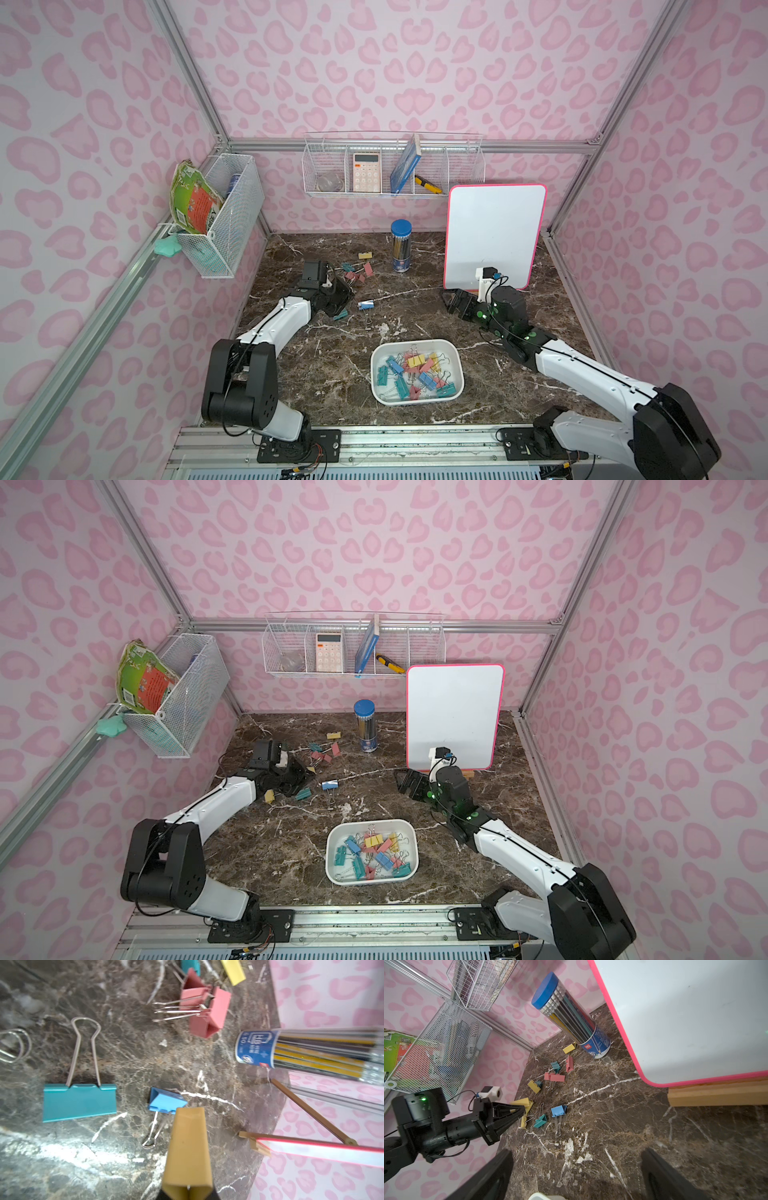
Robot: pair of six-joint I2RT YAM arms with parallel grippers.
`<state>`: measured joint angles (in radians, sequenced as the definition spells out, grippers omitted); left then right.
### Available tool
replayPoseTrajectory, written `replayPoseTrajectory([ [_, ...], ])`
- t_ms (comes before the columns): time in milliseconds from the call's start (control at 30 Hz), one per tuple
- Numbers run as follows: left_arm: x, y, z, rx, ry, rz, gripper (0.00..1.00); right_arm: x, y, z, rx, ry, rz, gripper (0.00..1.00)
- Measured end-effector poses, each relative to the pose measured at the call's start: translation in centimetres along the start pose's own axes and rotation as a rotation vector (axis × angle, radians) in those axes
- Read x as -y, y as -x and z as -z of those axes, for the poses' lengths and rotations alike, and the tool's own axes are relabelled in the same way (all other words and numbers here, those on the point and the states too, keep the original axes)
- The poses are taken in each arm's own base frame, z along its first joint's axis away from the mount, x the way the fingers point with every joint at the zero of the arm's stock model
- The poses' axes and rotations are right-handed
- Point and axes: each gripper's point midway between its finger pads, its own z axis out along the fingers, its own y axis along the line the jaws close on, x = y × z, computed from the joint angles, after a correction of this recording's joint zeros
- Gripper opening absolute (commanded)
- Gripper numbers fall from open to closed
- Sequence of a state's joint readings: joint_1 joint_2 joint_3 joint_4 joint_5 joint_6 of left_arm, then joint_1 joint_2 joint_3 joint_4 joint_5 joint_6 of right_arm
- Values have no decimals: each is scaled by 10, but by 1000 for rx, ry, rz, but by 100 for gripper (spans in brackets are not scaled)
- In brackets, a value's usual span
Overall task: Put the binder clips in the storage box
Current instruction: Pick up the binder clip at the center of the board, then place the binder clip in the storage box.
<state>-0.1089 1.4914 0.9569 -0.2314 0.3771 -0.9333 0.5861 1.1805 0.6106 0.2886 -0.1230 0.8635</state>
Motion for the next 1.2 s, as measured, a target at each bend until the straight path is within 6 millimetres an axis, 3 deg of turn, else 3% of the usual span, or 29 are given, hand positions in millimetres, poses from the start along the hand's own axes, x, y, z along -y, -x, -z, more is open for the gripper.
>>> replayPoseTrajectory([
  [100,29,-18,15,-48,-76,-116,0,1,-1,-2,-5,-4,0,98],
  [200,69,-54,30,-131,-163,-310,0,1,3,-3,0,2,2,98],
  [300,113,-115,46,-241,-256,-606,0,7,11,-2,15,-10,-6,98],
  [400,127,-184,58,-371,-311,-879,0,15,18,0,32,-23,-17,98],
  [533,107,-235,56,-513,-278,-1084,0,13,26,1,44,-16,-18,98],
  [800,58,-294,21,-788,-128,-1237,0,12,31,4,57,-11,-24,98],
  [900,39,-304,8,-850,-67,-1255,2,12,32,5,60,-10,-24,98],
  [1000,29,-302,-5,-853,-9,-1255,8,10,33,6,61,-10,-23,98],
  [1200,28,-293,-12,-806,50,-1257,23,10,35,9,68,-14,-16,98],
])
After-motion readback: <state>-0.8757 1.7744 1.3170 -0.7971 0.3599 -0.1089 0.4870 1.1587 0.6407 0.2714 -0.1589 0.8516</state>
